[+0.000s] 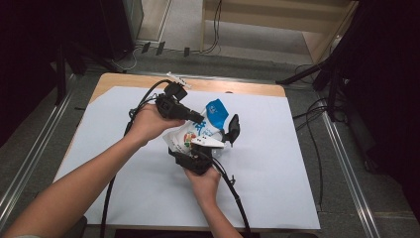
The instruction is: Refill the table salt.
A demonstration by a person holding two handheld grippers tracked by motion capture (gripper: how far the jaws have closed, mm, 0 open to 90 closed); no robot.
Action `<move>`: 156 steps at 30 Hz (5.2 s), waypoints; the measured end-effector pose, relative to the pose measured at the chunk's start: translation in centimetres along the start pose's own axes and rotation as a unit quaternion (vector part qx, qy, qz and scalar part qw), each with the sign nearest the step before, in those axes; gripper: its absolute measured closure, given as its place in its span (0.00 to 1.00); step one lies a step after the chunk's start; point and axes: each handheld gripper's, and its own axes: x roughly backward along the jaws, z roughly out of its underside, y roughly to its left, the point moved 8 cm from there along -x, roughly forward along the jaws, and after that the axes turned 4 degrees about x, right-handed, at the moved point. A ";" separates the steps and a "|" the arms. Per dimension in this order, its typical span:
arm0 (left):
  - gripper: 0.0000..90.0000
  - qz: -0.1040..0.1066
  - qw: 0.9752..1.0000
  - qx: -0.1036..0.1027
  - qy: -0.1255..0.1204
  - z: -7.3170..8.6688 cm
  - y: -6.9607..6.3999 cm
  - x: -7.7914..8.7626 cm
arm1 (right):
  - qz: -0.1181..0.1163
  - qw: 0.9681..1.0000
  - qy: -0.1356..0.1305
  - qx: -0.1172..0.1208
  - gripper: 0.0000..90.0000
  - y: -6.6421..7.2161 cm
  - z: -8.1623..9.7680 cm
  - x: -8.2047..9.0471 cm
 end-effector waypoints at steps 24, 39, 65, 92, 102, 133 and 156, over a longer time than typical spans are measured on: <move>0.97 -0.003 1.000 -0.001 0.005 0.1 0.0 0.0 | -0.027 0.999 -0.014 -0.030 0.66 -0.1 -0.2 -0.1; 0.93 -0.007 1.000 -0.008 0.006 0.3 -0.2 0.7 | -0.045 0.998 -0.023 -0.038 0.66 0.3 -0.4 0.1; 1.00 -0.015 1.000 0.000 0.005 -0.1 -0.2 -0.6 | -0.046 0.997 -0.025 -0.052 0.66 -0.3 -0.6 -0.2; 1.00 -0.013 1.000 -0.010 0.016 0.6 -0.3 0.3 | -0.044 0.997 -0.022 -0.053 0.67 0.2 -0.6 -0.1; 1.00 -0.013 1.000 -0.004 0.016 0.5 0.0 0.4 | -0.049 0.997 -0.018 -0.054 0.67 0.5 -0.9 -0.4; 1.00 -0.011 1.000 -0.001 0.011 0.4 0.1 0.5 | -0.047 0.998 -0.013 -0.050 0.67 0.5 -1.3 -0.5; 1.00 -0.015 1.000 -0.001 0.012 0.4 0.3 0.7 | -0.053 0.997 -0.014 -0.052 0.68 0.8 -1.6 -0.7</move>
